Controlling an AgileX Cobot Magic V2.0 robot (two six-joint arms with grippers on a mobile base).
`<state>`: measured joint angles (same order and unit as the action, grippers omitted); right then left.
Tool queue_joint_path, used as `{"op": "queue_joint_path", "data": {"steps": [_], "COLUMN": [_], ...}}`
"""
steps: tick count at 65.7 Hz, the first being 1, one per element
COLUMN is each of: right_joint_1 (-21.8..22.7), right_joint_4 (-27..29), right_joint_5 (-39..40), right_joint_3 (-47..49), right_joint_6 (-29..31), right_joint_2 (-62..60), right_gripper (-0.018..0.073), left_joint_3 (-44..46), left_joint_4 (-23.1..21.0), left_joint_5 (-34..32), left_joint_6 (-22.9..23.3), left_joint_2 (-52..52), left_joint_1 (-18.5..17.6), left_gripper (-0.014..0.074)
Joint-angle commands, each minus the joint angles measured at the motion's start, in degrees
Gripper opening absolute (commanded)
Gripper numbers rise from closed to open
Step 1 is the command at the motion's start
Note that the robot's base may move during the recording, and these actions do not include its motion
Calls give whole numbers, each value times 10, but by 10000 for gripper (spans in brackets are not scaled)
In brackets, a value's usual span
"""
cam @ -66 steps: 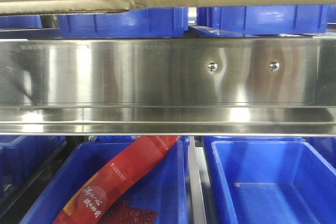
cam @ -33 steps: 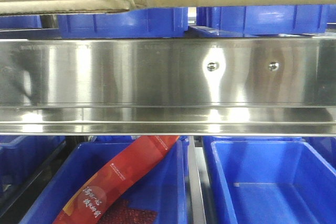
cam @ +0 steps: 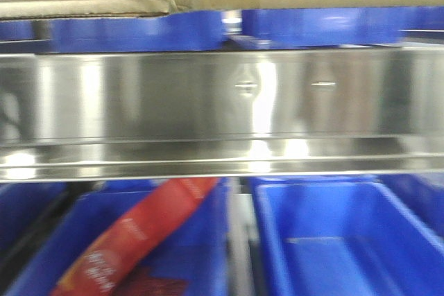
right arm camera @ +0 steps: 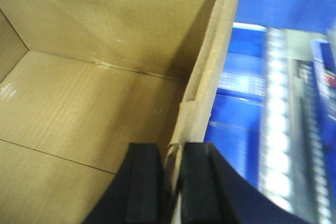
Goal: Grab carton from right shelf to conveyor
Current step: 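Lift the carton off the shelf with both grippers, then hold the carton with both grippers while the base turns away from the shelf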
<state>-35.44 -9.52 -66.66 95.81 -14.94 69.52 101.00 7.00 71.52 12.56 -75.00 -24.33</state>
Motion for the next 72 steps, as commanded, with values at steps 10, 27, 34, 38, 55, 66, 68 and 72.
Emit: {"op": "queue_joint_path", "data": {"steps": [10, 27, 34, 38, 55, 66, 68, 72], "right_joint_1": [0, 0, 0, 0, 0, 0, 0, 0], "right_joint_4": [2, 2, 2, 2, 2, 2, 2, 2], "right_joint_5": [33, 33, 33, 33, 33, 33, 33, 33], "right_joint_3": [0, 0, 0, 0, 0, 0, 0, 0], "right_joint_6": [11, 11, 11, 11, 11, 11, 11, 11], "right_joint_2": [-6, -6, -6, -6, -6, -6, -6, -6], "right_gripper": [-71, -71, -71, -71, -71, -71, -71, -71], "left_joint_3": [4, 4, 4, 4, 4, 4, 4, 4], "left_joint_4": [-23, -23, -23, -23, -23, -23, -23, -23], "left_joint_5": [-25, -25, -25, -25, -25, -25, -25, -25], "left_joint_6": [-4, -4, -4, -4, -4, -4, -4, -4], "left_joint_2": [7, 7, 7, 7, 7, 7, 7, 7], "left_joint_1": [-7, -7, -7, -7, -7, -7, -7, -7], "left_gripper": [-13, -13, -13, -13, -13, -13, -13, -13]}}
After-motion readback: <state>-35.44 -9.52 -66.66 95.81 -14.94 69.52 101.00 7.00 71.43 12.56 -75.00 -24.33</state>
